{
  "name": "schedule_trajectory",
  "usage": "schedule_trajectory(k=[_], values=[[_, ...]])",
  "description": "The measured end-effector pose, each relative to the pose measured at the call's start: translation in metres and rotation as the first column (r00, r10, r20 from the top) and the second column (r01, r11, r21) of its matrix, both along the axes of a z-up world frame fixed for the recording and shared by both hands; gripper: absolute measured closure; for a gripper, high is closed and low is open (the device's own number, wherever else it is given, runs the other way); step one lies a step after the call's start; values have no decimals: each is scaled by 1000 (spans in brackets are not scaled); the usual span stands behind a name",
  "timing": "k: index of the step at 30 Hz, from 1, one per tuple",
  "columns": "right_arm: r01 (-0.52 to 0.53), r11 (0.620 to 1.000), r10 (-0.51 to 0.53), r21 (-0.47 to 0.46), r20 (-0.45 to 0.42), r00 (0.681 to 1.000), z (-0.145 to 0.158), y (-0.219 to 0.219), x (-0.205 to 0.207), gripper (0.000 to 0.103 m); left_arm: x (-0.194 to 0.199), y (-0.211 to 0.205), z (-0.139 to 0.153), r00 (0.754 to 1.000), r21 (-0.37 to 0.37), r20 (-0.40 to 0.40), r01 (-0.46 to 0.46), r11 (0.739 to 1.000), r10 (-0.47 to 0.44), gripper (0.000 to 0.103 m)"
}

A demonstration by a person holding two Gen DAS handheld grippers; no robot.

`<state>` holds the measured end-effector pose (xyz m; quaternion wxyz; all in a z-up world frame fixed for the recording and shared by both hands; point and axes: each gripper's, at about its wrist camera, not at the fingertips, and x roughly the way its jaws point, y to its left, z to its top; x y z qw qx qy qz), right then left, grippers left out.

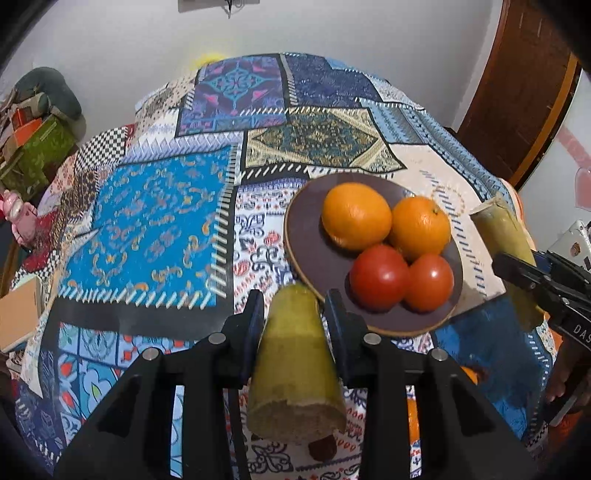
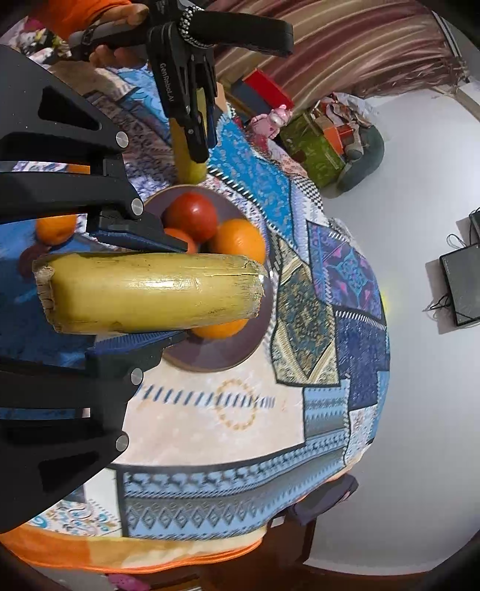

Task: Organize fruits
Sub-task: 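Carry both yellow vegetables over the purple plate with both tools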

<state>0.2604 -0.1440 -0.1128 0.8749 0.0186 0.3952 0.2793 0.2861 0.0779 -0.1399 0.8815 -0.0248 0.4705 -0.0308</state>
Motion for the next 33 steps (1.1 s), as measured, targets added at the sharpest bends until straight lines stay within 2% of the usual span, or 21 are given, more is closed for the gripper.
schedule_trajectory(k=[4, 8, 10, 11, 15, 17, 21, 24, 29, 33], values=[[-9, 1000, 9, 9, 8, 1000, 2, 6, 3, 67, 1, 3, 3, 1000, 4, 1, 5, 1000, -5, 69], [-17, 1000, 17, -5, 13, 1000, 0, 9, 2, 66, -7, 8, -6, 999, 11, -34, 31, 999, -30, 70], [-21, 1000, 21, -7, 5, 1000, -2, 10, 2, 66, -12, 11, -12, 998, 23, -56, 39, 999, -37, 72], [-21, 1000, 21, -8, 2, 1000, -3, 10, 3, 66, -13, 12, -17, 997, 38, -69, 37, 999, -34, 79], [-20, 1000, 20, -8, -6, 1000, -5, 11, 2, 66, -13, 18, -18, 996, 21, -79, 36, 999, -34, 80], [-21, 1000, 21, -4, -7, 1000, -3, 12, 2, 66, -11, 16, -20, 995, 34, -88, 41, 999, -38, 79], [-26, 1000, 26, -4, 5, 1000, 1, 13, 1, 67, -9, 16, -29, 993, 70, -110, 41, 997, -33, 70], [-28, 1000, 28, -3, 10, 1000, 3, 14, 1, 67, -4, 22, -47, 983, 19, -179, 43, 999, -39, 68], [-30, 999, 31, -14, 8, 999, 1, 16, 3, 67, -6, 20, -48, 986, 31, -163, 46, 998, -40, 68], [-33, 999, 33, -11, 5, 999, 1, 16, 5, 67, -7, 23, -36, 991, 6, -135, 23, 1000, -22, 68]])
